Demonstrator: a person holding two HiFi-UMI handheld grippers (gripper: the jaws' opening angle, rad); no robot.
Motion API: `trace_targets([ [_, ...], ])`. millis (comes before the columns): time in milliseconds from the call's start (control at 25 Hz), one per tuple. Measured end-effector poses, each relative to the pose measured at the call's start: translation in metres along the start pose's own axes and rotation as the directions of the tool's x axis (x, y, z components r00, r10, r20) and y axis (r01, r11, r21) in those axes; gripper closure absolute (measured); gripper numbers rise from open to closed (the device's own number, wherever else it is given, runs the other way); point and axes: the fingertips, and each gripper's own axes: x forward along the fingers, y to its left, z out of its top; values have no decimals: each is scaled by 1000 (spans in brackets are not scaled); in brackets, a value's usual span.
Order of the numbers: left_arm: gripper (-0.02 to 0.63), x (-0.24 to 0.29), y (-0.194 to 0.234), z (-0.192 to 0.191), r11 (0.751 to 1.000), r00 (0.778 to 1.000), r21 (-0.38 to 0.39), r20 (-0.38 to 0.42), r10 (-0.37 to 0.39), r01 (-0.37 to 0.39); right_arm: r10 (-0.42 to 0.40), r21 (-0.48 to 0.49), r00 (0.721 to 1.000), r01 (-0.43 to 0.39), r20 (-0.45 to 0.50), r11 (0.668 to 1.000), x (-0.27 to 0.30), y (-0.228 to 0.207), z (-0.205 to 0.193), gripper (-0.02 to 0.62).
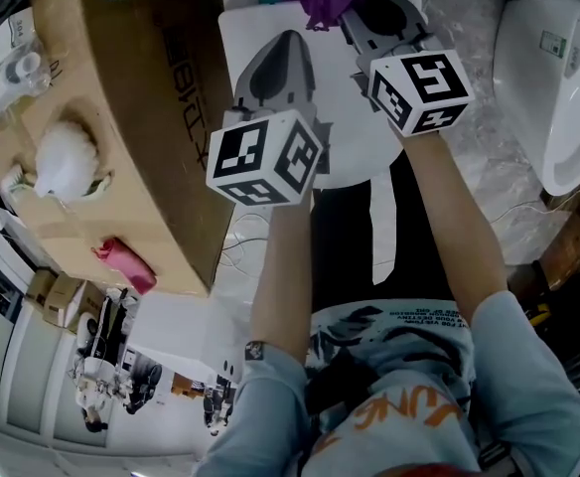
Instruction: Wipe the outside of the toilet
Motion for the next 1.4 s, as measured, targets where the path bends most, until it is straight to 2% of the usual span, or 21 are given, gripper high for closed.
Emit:
trace_targets([
  [360, 581, 16, -31, -14, 997, 999, 72, -50, -10, 14, -29, 16, 999, 29, 14, 999, -24, -32, 0, 523],
  [880, 581, 45, -72, -21, 984, 997, 175, -80, -11, 25, -73, 40, 997, 73, 21, 997, -54, -73, 3, 523],
  [1160, 581, 68, -107, -33, 964, 992, 249, -100, -70, 93, -129, 48, 992, 128, 15, 991, -75, -112, -1, 523],
  [1400, 581, 82, -123, -39, 953, 989, 278, -123, -86, 117, -178, 56, 984, 178, 7, 983, -92, -140, -5, 523],
])
